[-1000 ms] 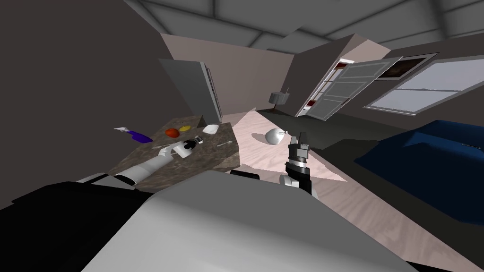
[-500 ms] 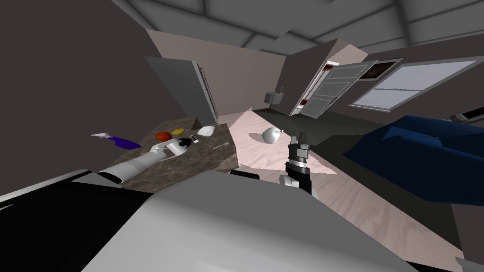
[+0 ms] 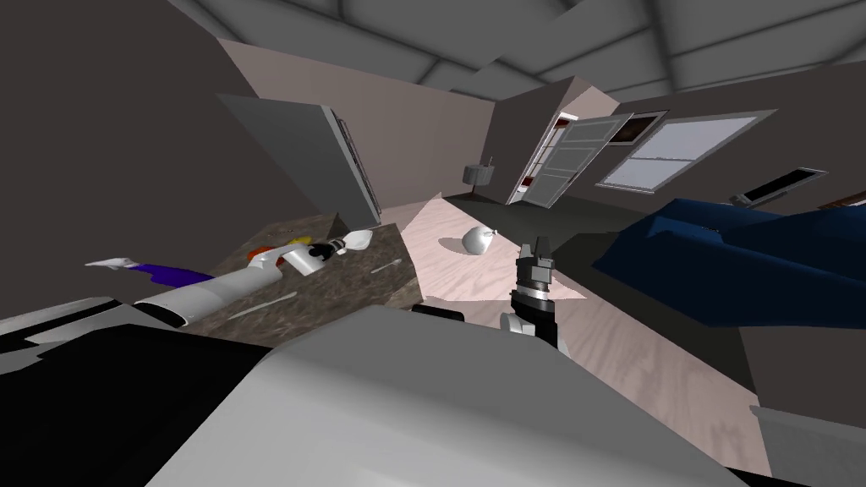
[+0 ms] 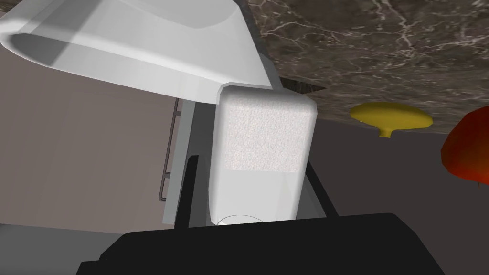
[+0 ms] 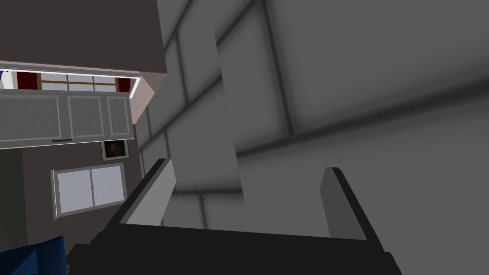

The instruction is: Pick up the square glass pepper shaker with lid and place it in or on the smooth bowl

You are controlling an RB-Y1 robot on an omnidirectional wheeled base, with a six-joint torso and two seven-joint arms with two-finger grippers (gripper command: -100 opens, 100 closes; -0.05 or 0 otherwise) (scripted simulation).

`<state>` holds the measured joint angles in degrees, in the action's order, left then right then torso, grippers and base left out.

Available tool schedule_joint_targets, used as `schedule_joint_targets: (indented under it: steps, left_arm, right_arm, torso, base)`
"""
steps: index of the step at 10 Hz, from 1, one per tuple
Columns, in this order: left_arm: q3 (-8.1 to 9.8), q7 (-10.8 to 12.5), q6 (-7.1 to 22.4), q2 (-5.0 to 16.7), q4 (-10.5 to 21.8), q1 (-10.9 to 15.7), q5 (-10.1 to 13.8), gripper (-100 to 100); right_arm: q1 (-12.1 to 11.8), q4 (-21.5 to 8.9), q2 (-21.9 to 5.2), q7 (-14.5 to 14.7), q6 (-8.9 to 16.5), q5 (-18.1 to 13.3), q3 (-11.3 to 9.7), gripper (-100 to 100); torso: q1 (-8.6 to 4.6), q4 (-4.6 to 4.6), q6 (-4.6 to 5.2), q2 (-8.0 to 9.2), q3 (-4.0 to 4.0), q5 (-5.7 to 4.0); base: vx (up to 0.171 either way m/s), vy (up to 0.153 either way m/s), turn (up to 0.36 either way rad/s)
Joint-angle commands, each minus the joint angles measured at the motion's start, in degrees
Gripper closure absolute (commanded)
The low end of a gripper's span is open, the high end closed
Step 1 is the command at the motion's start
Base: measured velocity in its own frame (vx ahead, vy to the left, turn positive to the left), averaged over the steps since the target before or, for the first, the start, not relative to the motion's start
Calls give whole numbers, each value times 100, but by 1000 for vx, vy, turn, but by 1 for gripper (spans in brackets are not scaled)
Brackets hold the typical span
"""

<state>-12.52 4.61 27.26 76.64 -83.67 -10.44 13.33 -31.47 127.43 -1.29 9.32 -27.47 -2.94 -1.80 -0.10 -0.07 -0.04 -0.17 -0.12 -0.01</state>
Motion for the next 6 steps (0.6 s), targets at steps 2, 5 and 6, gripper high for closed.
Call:
schedule_joint_targets:
  steps: [2,5,6]
  left_arm:
    - [-58,35,123,319,59,18,361,100]
    - [-68,87,238,601,78,-18,664,100]
    - [-71,105,278,697,88,-30,769,100]
  right_arm:
    - [0,0,0,0,0,0,0,0]
    - [0,0,0,0,0,0,0,0]
    - [0,0,0,0,0,0,0,0]
  torso:
    - [5,1,-3,5,3,2]
    - [5,2,-1,4,3,2]
    - [4,2,0,5,3,2]
  base:
    - [28,-2,-107]
    - [33,-2,-128]
    - [38,-3,-101]
